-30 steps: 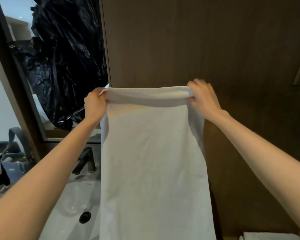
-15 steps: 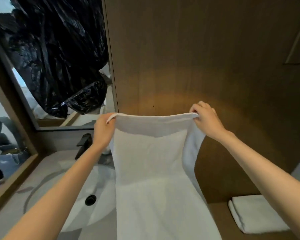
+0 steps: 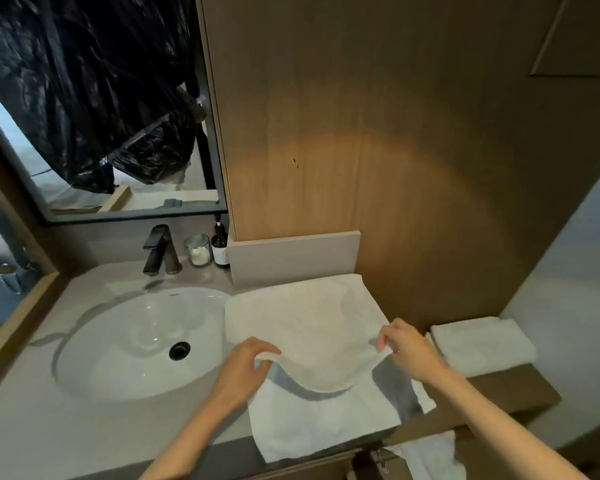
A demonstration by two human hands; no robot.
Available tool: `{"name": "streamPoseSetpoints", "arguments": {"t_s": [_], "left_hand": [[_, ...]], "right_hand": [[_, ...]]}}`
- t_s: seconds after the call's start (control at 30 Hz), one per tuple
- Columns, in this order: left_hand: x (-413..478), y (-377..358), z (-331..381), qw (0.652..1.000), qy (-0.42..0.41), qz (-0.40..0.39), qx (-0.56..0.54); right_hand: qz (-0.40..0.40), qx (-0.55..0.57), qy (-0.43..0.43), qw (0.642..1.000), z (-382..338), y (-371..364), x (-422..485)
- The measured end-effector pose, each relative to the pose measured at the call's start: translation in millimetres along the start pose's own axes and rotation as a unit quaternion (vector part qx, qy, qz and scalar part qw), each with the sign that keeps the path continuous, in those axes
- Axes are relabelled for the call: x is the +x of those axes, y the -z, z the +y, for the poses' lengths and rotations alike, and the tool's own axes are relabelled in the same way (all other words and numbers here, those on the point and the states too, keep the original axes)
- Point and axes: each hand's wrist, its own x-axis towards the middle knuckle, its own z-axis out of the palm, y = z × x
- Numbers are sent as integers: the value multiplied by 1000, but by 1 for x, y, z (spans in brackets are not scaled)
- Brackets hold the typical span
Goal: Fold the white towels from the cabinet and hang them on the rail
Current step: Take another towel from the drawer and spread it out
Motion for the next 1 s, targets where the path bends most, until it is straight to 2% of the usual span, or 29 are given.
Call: {"name": "streamPoseSetpoints", "arguments": {"t_s": [0.1,0.2,0.3,0.4,0.47,0.6,0.7,0.8,0.87,0.9,1.0], "left_hand": [[-20,-35,-9,990,-5,-135,34],[-34,-62,-17,972,22,-211,102],[-35,-74,-26,957,61,-218,181],[-28,-76,-26,942,62,-211,253],[-21,-74,-27,930,85,-209,290],[-3,-67,-31,914,173,-217,296],[12,-71,-17,866,228,-247,370],[19,-86,15,828,232,-246,448],[23,-98,38,827,208,-209,479],[26,-105,48,838,186,-185,478],[41,-136,72,903,58,-117,409]], "right_hand": [[-73,-12,-15,997,9,-34,-19],[-132,-10,-48,990,14,-53,-34],[-117,-21,-47,992,18,-70,-47],[-85,-7,-41,995,14,-76,-50],[-95,3,-41,995,10,-75,-45],[-152,14,-38,988,-4,-70,-30],[-192,56,-35,979,-3,-65,-20],[-213,179,-31,960,13,-65,-19],[-173,266,-38,948,28,-65,-23],[-136,291,-48,946,36,-64,-26],[-18,292,-105,950,60,-61,-35]]}}
